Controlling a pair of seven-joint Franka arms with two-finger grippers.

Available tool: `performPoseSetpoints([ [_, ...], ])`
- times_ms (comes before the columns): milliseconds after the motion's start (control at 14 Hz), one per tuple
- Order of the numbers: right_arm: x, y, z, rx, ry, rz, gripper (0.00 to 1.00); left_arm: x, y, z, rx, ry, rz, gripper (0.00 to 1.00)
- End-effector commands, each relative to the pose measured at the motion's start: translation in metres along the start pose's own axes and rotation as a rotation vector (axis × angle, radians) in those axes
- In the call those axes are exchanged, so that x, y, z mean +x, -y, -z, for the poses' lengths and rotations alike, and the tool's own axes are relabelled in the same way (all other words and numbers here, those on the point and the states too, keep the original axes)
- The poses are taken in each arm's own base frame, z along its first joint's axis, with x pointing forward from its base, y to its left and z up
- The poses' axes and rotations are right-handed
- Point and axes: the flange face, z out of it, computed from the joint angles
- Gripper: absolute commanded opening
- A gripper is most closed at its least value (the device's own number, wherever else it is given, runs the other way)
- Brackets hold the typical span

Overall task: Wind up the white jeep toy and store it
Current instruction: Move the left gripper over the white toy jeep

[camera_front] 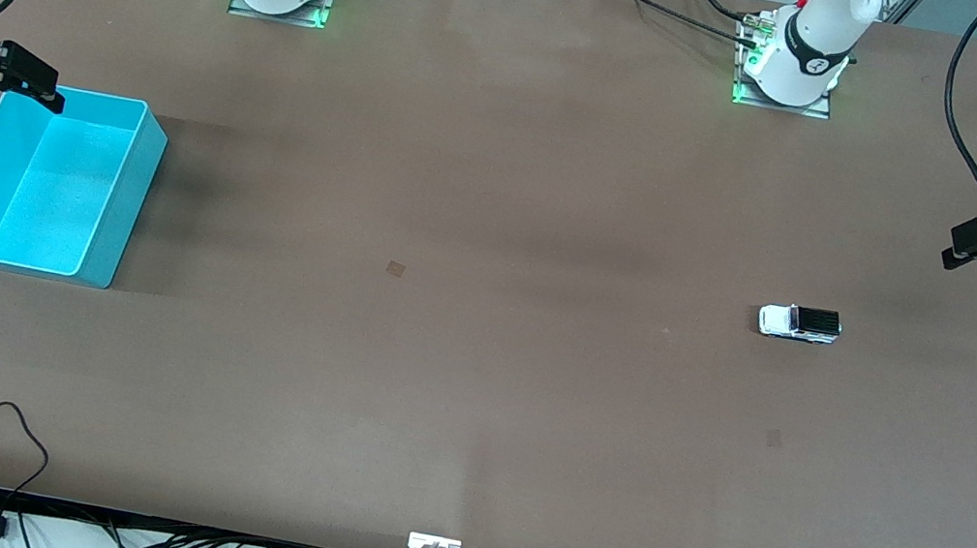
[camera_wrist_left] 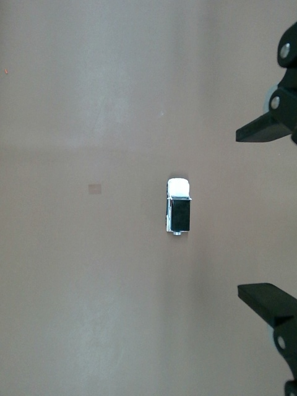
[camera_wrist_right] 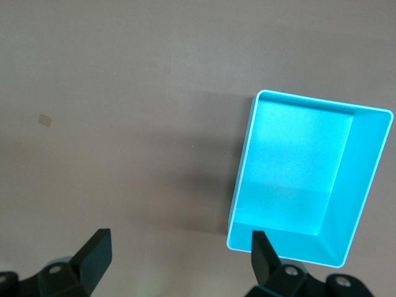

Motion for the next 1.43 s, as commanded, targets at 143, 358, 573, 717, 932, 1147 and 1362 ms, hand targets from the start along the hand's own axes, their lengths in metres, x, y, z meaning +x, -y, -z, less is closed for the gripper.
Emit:
performPoseSetpoints([
  [143, 0.000, 0.003, 0.006, 0.001, -0.003, 0.014, 1.00, -0.014, -0.001, 0.000, 0.024, 0.004, 0.010, 1.00],
  [358, 0.000, 0.002, 0.006, 0.001, -0.003, 0.013, 1.00, -0.013, 0.000, -0.001, 0.024, 0.004, 0.010, 1.00],
  [573, 0.000, 0.002, 0.006, 0.002, -0.002, 0.013, 1.00, -0.012, 0.000, -0.022, 0.028, 0.023, 0.009, 1.00],
  [717, 0.000, -0.001, 0.005, 0.002, 0.001, 0.008, 1.00, -0.013, -0.002, -0.061, 0.028, 0.026, 0.002, 1.00],
  [932, 0.000, -0.001, 0.005, 0.003, 0.002, 0.008, 1.00, -0.013, -0.004, -0.105, 0.030, 0.076, -0.037, 1.00],
  [1147, 0.000, -0.001, 0.005, 0.002, 0.001, 0.005, 1.00, -0.010, 0.003, -0.158, 0.018, 0.160, -0.209, 1.00],
  [1362, 0.000, -0.002, 0.007, -0.020, -0.001, 0.008, 1.00, -0.018, 0.005, -0.227, -0.017, 0.283, -0.426, 1.00],
])
